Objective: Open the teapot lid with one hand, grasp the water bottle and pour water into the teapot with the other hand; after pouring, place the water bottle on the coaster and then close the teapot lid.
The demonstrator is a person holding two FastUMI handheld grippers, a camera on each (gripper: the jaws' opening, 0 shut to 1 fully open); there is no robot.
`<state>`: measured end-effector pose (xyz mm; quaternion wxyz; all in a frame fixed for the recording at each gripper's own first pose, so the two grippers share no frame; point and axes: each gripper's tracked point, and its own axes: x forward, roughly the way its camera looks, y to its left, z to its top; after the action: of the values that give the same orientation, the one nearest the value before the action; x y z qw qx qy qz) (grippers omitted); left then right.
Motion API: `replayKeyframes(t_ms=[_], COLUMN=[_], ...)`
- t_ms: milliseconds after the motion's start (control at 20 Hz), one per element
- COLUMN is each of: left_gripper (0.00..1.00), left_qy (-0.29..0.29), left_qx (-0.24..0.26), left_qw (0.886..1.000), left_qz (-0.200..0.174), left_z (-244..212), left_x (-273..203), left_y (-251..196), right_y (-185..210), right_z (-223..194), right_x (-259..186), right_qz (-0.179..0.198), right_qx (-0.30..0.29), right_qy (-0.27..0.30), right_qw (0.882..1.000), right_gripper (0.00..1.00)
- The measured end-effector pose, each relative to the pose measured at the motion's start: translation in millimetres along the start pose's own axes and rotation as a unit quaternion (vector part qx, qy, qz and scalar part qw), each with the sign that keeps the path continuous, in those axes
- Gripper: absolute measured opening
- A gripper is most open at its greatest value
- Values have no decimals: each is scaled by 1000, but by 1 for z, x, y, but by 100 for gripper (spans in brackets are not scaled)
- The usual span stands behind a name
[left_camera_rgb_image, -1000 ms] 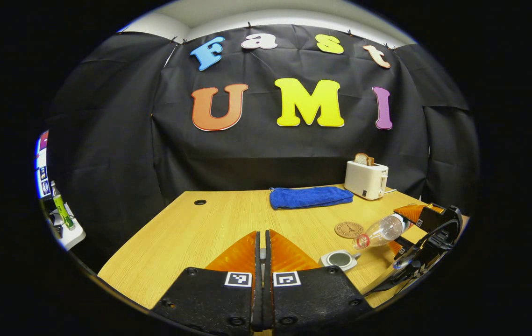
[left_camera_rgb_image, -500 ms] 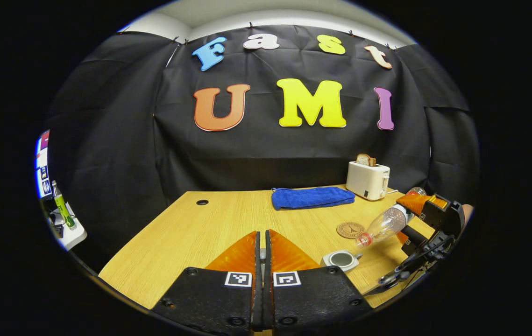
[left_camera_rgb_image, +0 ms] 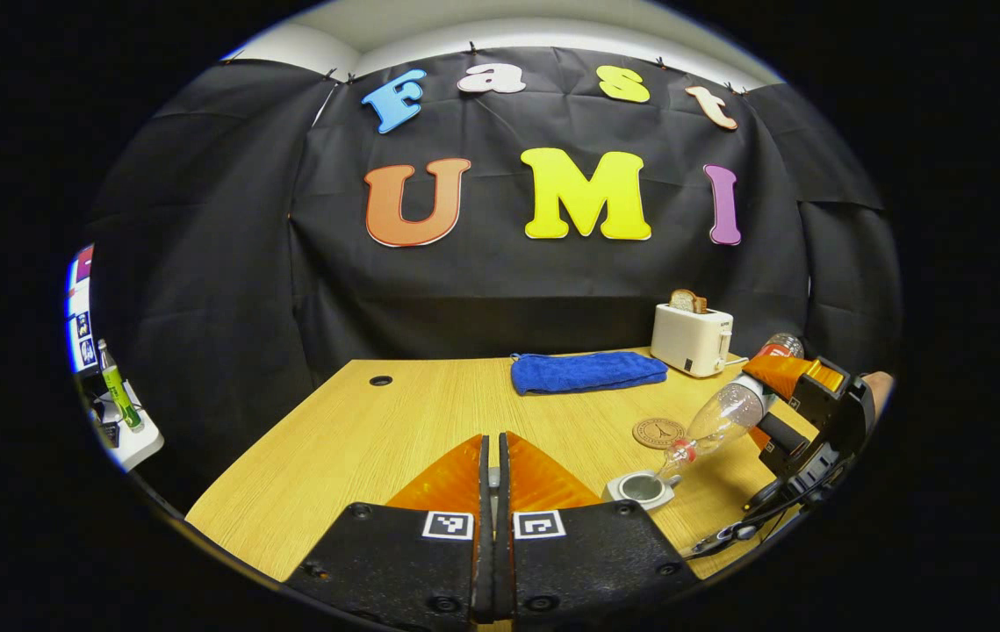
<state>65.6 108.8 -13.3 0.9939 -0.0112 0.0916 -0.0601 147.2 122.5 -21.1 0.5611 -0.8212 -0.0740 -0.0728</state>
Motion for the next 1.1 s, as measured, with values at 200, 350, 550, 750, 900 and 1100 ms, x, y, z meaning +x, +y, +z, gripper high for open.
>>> replayKeyframes(t_ms=[200,350,550,750,900,1100], left_gripper=[3,3,3,3,3,3], left_qy=[7,10,3,-1,-1,1], left_qx=[9,17,16,15,18,19], left_qw=[1000,1000,1000,1000,1000,1000], left_qz=[4,2,3,6,13,14], left_z=[-4,-5,0,2,3,2], left_x=[1,2,-1,-3,-3,-3], left_y=[-1,-3,-4,-1,2,2], right_y=[-7,-12,-15,-20,-29,-39], right_z=[3,9,15,20,18,19], right_x=[1,1,3,4,6,7], right_qz=[-20,-28,-34,-45,-59,-70], right_qx=[-20,-34,-54,-73,-89,-104], right_qy=[-8,-19,-29,-39,-42,-49], right_qw=[1000,999,998,996,993,991], right_gripper=[72,70,70,70,70,72])
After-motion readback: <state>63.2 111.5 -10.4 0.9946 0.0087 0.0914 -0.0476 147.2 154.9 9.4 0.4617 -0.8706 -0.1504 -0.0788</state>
